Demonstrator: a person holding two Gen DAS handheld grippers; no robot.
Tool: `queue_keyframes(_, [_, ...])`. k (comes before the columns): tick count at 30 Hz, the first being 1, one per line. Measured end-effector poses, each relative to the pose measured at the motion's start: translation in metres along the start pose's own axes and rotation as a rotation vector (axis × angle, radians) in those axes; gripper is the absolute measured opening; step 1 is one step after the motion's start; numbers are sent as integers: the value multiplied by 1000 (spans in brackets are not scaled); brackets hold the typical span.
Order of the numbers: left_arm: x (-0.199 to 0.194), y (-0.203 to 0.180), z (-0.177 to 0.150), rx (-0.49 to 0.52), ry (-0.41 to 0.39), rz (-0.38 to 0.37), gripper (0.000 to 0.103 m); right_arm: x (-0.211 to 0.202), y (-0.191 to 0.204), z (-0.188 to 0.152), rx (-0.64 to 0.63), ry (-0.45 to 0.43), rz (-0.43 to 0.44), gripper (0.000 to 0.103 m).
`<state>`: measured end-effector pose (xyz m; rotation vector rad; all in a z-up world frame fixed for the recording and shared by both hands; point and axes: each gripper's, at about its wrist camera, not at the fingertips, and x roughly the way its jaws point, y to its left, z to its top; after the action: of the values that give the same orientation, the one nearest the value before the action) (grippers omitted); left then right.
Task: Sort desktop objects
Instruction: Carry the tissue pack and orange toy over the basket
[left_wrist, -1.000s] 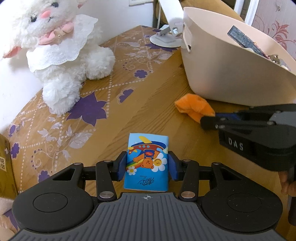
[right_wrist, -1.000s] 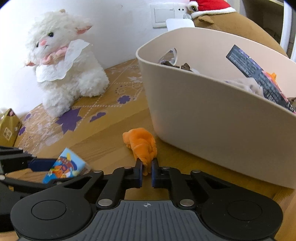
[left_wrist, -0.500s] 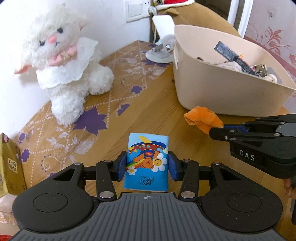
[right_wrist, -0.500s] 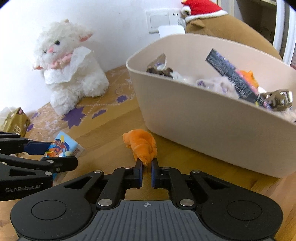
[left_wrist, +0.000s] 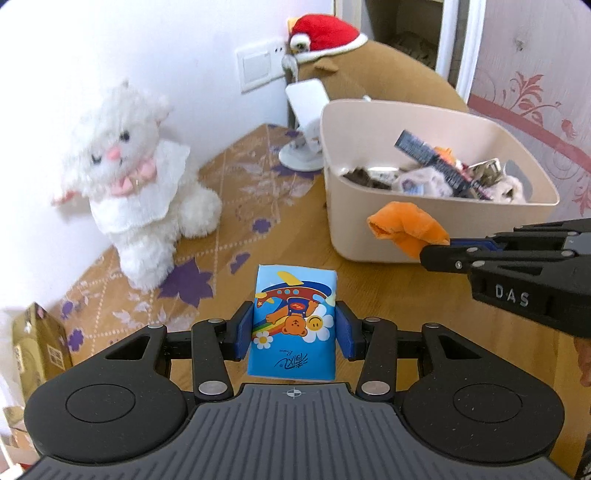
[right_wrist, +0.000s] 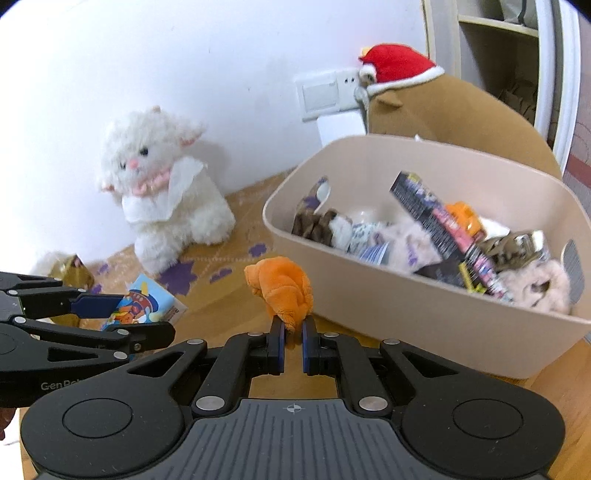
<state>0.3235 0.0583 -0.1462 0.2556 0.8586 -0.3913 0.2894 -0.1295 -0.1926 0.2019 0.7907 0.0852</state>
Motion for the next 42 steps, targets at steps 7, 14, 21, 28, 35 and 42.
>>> queue_keyframes(7, [-24,-15,24,26,-50,4,46,-34,-15,16,23,-58,20,8])
queue_keyframes(14, [-40,-39,56,59,-94,13,46,-57,-32,44,13,-113,27,8])
queue_keyframes(21, [-38,-63,91,69,-112,33,46,-71,-57,70,9,-159,57,8])
queue_keyframes(28, [-14,-93,128,61,-107,32,46,-66,-101,93,9,-149,62,8])
queue_keyframes(35, [25,-126,153,77,-70,35,46,-46,-156,109,0,-94,48,8])
queue_keyframes(42, [58,-151,166,78,-30,30,46,-26,-193,119,-22,-50,48,8])
